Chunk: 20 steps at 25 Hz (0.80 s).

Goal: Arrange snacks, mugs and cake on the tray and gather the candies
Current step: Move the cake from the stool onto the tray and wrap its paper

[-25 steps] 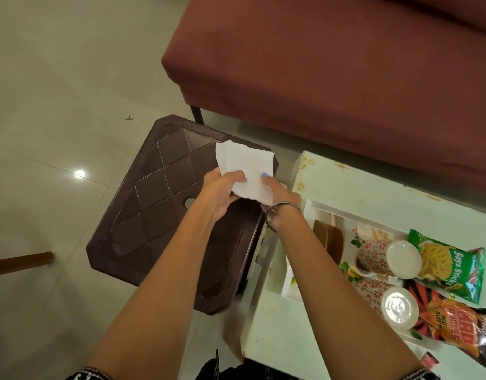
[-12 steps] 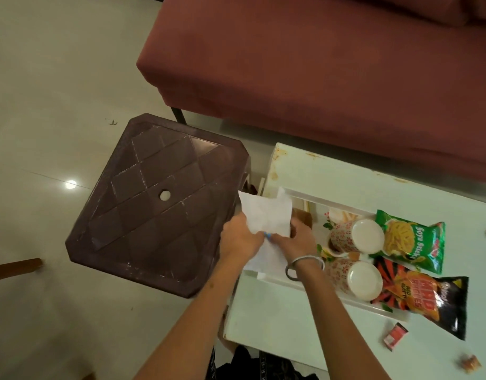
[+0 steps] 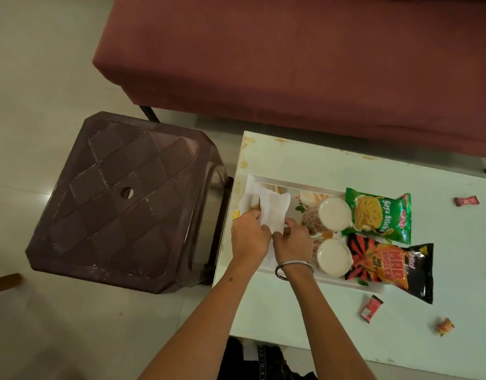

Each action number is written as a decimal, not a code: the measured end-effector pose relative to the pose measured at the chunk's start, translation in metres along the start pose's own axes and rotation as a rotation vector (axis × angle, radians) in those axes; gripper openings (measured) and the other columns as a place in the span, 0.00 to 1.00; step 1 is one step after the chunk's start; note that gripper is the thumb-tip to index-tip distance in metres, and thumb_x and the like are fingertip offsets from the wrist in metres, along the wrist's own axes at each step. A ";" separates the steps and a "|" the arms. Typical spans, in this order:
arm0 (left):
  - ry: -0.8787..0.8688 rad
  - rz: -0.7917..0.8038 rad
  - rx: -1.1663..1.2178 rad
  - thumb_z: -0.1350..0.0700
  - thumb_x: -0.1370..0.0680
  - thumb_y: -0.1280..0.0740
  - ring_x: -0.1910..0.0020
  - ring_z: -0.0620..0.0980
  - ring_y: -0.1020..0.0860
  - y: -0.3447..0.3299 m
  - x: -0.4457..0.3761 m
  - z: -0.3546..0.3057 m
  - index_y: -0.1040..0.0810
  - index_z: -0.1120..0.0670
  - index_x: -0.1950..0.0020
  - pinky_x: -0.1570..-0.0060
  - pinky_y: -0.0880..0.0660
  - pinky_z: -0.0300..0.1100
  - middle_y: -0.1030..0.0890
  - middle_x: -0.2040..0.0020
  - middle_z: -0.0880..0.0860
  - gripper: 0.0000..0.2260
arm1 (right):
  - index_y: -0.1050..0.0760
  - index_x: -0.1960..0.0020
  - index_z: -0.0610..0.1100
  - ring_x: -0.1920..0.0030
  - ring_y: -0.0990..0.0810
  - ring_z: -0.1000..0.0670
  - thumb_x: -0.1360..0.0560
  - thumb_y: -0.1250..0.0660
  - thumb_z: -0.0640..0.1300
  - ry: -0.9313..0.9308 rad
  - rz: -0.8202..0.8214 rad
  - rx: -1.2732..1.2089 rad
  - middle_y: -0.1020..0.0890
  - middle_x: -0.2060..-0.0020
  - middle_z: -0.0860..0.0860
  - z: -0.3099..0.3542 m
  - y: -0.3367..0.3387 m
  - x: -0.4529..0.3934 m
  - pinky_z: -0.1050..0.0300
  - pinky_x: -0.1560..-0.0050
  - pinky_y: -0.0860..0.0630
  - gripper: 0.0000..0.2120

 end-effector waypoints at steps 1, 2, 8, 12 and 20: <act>-0.005 0.002 0.000 0.63 0.27 0.34 0.52 0.55 0.21 -0.004 -0.001 0.000 0.21 0.59 0.52 0.56 0.27 0.39 0.20 0.54 0.55 0.05 | 0.26 0.38 0.42 0.60 0.28 0.49 0.28 0.37 0.37 -0.007 0.007 0.017 0.20 0.53 0.40 -0.002 0.000 -0.003 0.61 0.62 0.36 0.18; 0.001 0.000 0.001 0.63 0.27 0.34 0.52 0.55 0.21 -0.007 -0.002 0.000 0.21 0.59 0.52 0.56 0.26 0.39 0.20 0.55 0.54 0.05 | 0.26 0.38 0.43 0.60 0.27 0.49 0.28 0.36 0.37 -0.016 0.003 0.023 0.20 0.54 0.40 -0.004 -0.001 -0.006 0.61 0.60 0.35 0.18; -0.003 -0.015 0.023 0.61 0.24 0.34 0.58 0.54 0.20 -0.019 -0.006 0.001 0.19 0.58 0.52 0.50 0.21 0.45 0.17 0.55 0.56 0.06 | 0.20 0.50 0.46 0.57 0.18 0.47 0.31 0.31 0.41 -0.080 -0.032 0.001 0.15 0.61 0.48 -0.006 -0.008 -0.015 0.62 0.60 0.31 0.09; -0.022 -0.003 -0.026 0.62 0.25 0.35 0.58 0.55 0.20 -0.020 -0.011 -0.003 0.19 0.58 0.52 0.55 0.23 0.41 0.17 0.56 0.57 0.05 | 0.21 0.49 0.42 0.56 0.18 0.45 0.28 0.34 0.38 -0.026 -0.047 0.050 0.15 0.60 0.45 -0.004 -0.013 -0.019 0.59 0.58 0.27 0.09; 0.050 0.089 -0.020 0.61 0.25 0.36 0.52 0.57 0.20 -0.023 0.001 0.001 0.21 0.60 0.49 0.48 0.24 0.43 0.18 0.52 0.59 0.07 | 0.25 0.47 0.36 0.52 0.21 0.40 0.26 0.39 0.34 0.252 0.016 0.225 0.19 0.52 0.40 -0.010 -0.022 -0.007 0.49 0.55 0.27 0.09</act>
Point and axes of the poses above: each hand's wrist, its own x-axis away from the middle knuckle, its own y-axis out of the back of the hand, z = x × y, the point moved 2 cm from there along -x, towards the middle knuckle
